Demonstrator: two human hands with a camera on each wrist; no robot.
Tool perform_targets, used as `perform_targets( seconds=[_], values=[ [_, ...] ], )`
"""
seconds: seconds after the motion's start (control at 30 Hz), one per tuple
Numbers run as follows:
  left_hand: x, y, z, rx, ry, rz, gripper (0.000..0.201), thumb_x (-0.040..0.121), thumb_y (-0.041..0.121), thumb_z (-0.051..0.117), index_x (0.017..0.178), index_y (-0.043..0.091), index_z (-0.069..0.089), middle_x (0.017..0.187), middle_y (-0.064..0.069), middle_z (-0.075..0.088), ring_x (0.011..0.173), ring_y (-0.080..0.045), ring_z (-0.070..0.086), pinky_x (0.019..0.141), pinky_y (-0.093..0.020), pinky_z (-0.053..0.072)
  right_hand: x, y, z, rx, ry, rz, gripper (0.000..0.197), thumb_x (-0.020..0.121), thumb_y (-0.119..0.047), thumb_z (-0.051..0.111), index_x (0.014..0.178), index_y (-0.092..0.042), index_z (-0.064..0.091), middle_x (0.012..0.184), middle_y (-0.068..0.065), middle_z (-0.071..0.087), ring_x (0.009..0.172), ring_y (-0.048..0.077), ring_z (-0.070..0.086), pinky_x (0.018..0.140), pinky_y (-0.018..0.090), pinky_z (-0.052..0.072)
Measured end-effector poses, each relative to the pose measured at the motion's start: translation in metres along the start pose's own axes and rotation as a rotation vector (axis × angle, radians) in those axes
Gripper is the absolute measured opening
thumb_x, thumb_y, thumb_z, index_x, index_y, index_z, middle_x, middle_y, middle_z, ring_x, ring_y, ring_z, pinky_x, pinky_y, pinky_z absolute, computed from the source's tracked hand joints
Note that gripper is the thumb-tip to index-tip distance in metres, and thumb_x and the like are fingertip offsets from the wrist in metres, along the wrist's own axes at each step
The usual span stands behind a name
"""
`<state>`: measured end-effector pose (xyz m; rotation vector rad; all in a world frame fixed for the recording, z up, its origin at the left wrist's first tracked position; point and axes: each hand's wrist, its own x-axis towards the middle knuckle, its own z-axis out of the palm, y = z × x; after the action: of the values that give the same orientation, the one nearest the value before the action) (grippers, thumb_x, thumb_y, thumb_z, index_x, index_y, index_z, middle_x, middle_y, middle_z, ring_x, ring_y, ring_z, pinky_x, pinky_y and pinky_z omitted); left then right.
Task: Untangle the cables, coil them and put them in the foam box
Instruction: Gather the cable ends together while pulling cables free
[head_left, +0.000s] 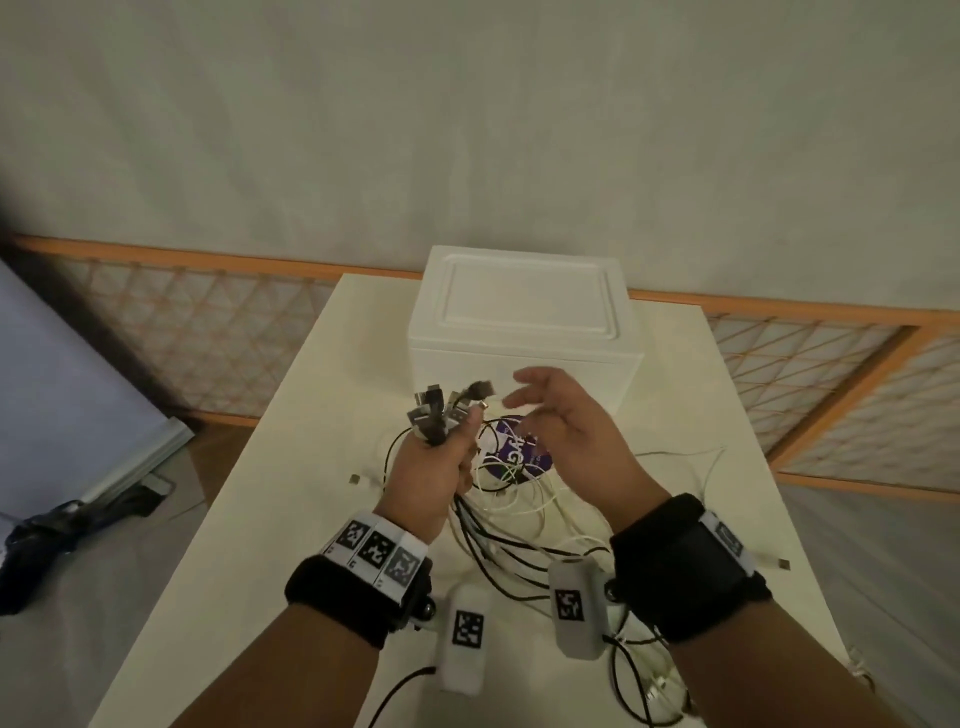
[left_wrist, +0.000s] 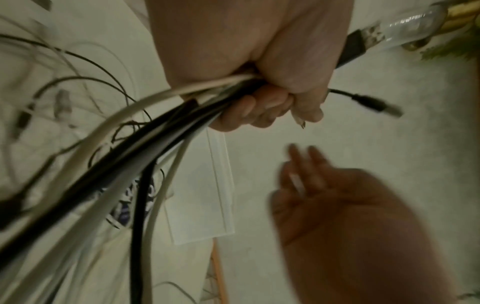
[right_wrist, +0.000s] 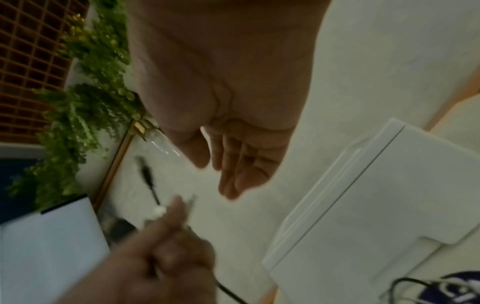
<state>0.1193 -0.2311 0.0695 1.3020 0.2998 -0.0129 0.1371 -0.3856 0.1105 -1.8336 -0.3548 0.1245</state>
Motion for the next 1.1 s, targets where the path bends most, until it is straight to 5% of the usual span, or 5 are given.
perform_targets(
  seconds=[0.17, 0.37, 0.53, 0.83, 1.1],
  values=[
    [-0.019, 0.033, 0.008, -0.247, -0.116, 0.052, 0.016, 0.08, 0.033, 0.062, 0.075, 0.019, 0.067, 0.05, 0.001, 0.041, 0.036, -0.007, 0.027, 0.041, -0.02, 0.022, -0.004, 0.029, 0.022, -0.627, -0.432, -0.018, 0.019, 0.09, -0.018, 0.057, 0.106, -0.016, 0.066, 0.095, -0.002, 0.068, 0.08, 0.006, 0.057, 0.07, 0.014, 0.039],
    [-0.029, 0.041, -0.013, -0.401, -0.203, -0.054, 0.047, 0.081, 0.048, 0.062, 0.05, 0.018, 0.043, 0.055, -0.001, 0.051, 0.03, -0.003, 0.027, 0.036, -0.015, 0.029, -0.007, 0.024, 0.035, -0.367, -0.154, 0.064, 0.05, 0.08, -0.032, 0.073, 0.12, -0.029, 0.043, 0.079, -0.003, 0.058, 0.065, 0.004, 0.053, 0.061, 0.015, 0.041],
    [-0.039, 0.043, -0.015, -0.435, -0.328, -0.007, 0.054, 0.056, 0.054, 0.084, 0.053, 0.016, 0.046, 0.06, -0.007, 0.058, 0.028, -0.002, 0.03, 0.036, -0.014, 0.031, 0.001, 0.033, 0.047, -0.599, -0.351, -0.171, 0.014, 0.093, -0.026, 0.054, 0.093, -0.014, 0.06, 0.077, 0.004, 0.061, 0.071, 0.019, 0.055, 0.066, 0.031, 0.041],
    [-0.048, 0.068, -0.048, -0.391, -0.245, 0.081, 0.052, 0.055, 0.053, 0.086, 0.055, 0.018, 0.048, 0.059, -0.002, 0.054, 0.029, -0.001, 0.029, 0.037, -0.016, 0.033, 0.009, 0.108, 0.006, -0.786, -0.209, 0.228, 0.019, 0.094, -0.028, 0.051, 0.097, -0.017, 0.066, 0.085, -0.003, 0.06, 0.087, 0.018, 0.06, 0.074, 0.026, 0.044],
    [-0.047, 0.059, -0.027, -0.376, -0.358, 0.002, 0.05, 0.059, 0.049, 0.085, 0.056, 0.016, 0.048, 0.059, -0.006, 0.058, 0.028, -0.001, 0.03, 0.037, -0.013, 0.032, 0.005, 0.031, 0.051, -0.5, -0.415, -0.266, 0.035, 0.085, -0.033, 0.066, 0.117, -0.022, 0.06, 0.099, 0.0, 0.061, 0.083, 0.012, 0.056, 0.073, 0.014, 0.044]
  ],
)
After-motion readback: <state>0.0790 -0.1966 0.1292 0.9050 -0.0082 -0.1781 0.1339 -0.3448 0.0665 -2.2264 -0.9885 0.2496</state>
